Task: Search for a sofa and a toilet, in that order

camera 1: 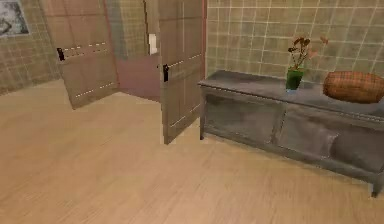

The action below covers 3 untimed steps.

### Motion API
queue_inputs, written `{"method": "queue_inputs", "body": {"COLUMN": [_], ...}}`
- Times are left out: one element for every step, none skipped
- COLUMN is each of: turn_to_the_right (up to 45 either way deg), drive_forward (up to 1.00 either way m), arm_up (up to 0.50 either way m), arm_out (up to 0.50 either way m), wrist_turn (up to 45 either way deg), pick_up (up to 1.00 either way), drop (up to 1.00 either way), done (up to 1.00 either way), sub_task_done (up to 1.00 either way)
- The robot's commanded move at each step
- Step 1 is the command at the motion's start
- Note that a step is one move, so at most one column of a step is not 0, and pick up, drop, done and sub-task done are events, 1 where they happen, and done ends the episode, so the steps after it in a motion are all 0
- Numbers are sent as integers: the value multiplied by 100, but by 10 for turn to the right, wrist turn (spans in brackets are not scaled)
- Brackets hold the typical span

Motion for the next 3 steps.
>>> {"method": "queue_inputs", "body": {"turn_to_the_right": [450,210,0], "drive_forward": [0,0,20], "arm_up": [0,0,0], "arm_out": [0,0,0], "wrist_turn": [0,0,0], "pick_up": [0,0,0], "drop": [0,0,0], "done": [0,0,0], "sub_task_done": [0,0,0]}}
